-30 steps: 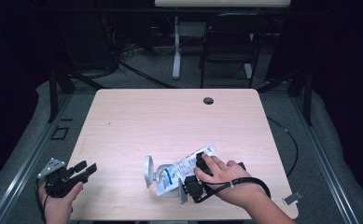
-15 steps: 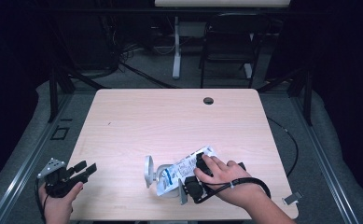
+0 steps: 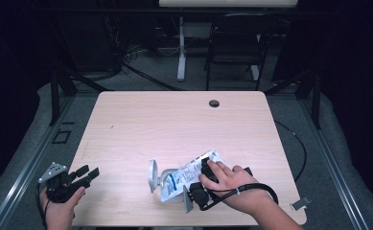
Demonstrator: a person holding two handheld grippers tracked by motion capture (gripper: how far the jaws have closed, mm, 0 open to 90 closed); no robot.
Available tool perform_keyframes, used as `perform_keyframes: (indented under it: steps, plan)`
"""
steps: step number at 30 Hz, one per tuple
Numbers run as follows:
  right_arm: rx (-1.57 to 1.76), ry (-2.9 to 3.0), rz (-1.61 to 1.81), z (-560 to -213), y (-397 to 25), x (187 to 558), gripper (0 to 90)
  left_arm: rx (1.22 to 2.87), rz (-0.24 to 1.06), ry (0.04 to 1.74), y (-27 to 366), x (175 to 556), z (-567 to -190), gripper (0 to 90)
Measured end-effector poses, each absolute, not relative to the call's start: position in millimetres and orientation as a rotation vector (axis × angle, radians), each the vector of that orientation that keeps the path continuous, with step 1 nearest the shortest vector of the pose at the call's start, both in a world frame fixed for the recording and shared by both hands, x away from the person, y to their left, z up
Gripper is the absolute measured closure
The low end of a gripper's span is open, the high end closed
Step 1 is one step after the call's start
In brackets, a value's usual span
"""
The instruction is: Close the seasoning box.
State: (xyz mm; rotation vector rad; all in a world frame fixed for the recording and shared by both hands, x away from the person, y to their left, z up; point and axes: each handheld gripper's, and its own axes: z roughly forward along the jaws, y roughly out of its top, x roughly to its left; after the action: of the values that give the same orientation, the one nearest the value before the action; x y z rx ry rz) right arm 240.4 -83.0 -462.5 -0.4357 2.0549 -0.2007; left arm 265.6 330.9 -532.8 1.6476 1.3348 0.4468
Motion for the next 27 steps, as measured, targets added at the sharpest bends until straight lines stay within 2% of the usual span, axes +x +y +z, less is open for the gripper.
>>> perform_keyframes:
  steps: [27]
  plan:
    - [-0.438,2.049,-0.184,-462.4,-83.1,239.8,71.2,1.651,0.447,1.339,331.6,265.6,-532.9,49.3]
